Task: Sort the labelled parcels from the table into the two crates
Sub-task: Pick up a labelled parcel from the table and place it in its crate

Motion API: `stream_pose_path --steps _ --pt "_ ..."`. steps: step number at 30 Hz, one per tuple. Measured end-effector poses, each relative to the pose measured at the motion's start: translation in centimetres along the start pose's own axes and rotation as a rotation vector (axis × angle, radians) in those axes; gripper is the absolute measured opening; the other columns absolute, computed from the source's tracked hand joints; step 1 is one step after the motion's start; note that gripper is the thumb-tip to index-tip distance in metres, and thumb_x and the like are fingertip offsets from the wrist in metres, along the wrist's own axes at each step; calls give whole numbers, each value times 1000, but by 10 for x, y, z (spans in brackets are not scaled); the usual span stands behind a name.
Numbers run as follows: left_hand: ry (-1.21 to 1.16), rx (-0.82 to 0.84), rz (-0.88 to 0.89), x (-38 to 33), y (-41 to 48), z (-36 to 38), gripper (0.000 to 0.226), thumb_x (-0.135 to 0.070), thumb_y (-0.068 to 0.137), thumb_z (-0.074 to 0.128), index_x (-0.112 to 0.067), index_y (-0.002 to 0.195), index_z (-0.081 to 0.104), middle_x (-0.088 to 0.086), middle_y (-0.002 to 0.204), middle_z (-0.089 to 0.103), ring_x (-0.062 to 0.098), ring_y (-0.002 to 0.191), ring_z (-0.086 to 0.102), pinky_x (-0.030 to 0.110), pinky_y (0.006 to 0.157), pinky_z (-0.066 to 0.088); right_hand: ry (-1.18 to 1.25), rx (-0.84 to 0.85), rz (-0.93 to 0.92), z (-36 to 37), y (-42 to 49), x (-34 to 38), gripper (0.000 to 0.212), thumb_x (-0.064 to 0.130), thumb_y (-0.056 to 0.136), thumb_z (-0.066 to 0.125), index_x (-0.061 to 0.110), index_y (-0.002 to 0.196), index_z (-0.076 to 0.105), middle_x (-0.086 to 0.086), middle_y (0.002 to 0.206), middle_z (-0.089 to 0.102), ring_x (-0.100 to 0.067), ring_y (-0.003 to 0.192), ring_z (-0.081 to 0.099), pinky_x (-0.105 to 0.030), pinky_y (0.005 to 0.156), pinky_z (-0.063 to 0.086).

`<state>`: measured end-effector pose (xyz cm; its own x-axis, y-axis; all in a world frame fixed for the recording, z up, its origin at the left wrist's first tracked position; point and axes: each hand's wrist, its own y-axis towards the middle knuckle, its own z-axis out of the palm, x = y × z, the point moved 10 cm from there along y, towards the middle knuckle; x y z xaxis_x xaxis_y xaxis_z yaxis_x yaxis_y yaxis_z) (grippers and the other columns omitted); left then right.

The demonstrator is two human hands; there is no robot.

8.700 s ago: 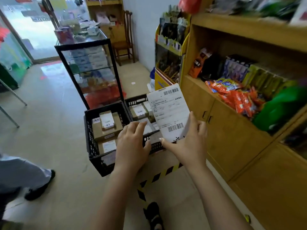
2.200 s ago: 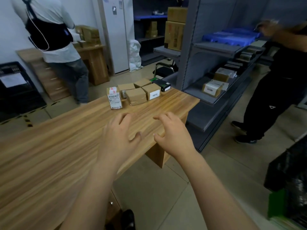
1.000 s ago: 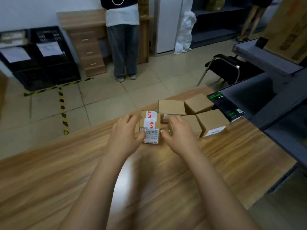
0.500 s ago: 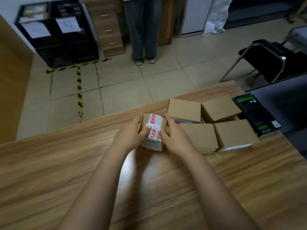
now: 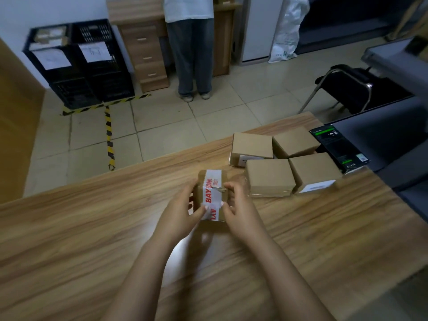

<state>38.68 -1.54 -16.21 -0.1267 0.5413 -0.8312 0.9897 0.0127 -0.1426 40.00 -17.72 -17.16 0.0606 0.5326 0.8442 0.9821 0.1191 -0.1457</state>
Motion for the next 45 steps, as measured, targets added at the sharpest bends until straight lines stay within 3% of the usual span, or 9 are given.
stream_pose_path --steps 2,10,13,19,24,29,37,39,45 --pt "-25 -9 -7 12 -18 2 64 -21 84 72 -25 141 42 -8 128 58 0 111 57 30 96 51 15 -21 12 6 -20 -3 49 10 92 54 27 136 41 1 135 55 -16 122 55 -43 99 49" --pt "43 22 -17 39 -86 16 65 -19 86 69 -25 143 40 -17 126 52 3 117 52 12 92 40 102 -33 94 40 -88 -23 62 18 85 49 32 143 36 15 134 52 -3 124 51 -40 102 48" --pt "124 81 -16 46 -100 22 71 -20 87 68 -26 148 33 -22 130 45 6 125 48 10 91 33 116 -27 114 42 -98 -24 64 0 91 51 17 150 31 27 129 45 10 121 45 -27 107 43" --pt "310 171 -28 65 -111 28 84 -28 83 59 -34 153 12 -9 155 31 12 136 38 26 104 38 15 7 109 48 -99 -24 56 5 92 56 16 145 44 13 133 52 -4 126 48 -2 95 32" --pt "360 85 -126 85 -113 0 87 -31 86 63 -23 155 11 -2 161 14 14 146 19 24 111 25 18 -15 104 55 -90 -21 50 20 95 60 18 142 47 1 135 55 -9 124 49 -15 94 36" --pt "275 18 -52 82 -112 -16 90 -19 80 70 -22 152 17 -17 150 26 7 137 30 8 91 24 -40 111 109 85 -80 -18 56 29 98 56 14 148 37 -3 146 46 -15 134 43 -24 108 34" --pt "228 16 -93 97 -111 -24 90 -19 78 69 -27 152 18 -23 145 30 2 134 35 7 88 27 65 222 98 120 -76 -15 49 18 93 62 19 139 48 5 123 64 -7 109 63 -24 99 47" --pt "228 2 -102 98 -109 -27 92 -21 79 71 -23 153 16 -22 147 26 2 136 30 5 90 22 60 243 130 120 -74 -19 48 20 93 64 18 138 49 7 118 63 -4 101 63 -12 90 47" --pt "216 -45 -153 100 -97 -29 106 -54 69 68 -23 154 12 -9 153 26 13 139 29 24 104 32 -20 195 141 99 -54 -26 31 25 95 61 18 125 62 0 122 65 -6 93 63 -14 81 43"
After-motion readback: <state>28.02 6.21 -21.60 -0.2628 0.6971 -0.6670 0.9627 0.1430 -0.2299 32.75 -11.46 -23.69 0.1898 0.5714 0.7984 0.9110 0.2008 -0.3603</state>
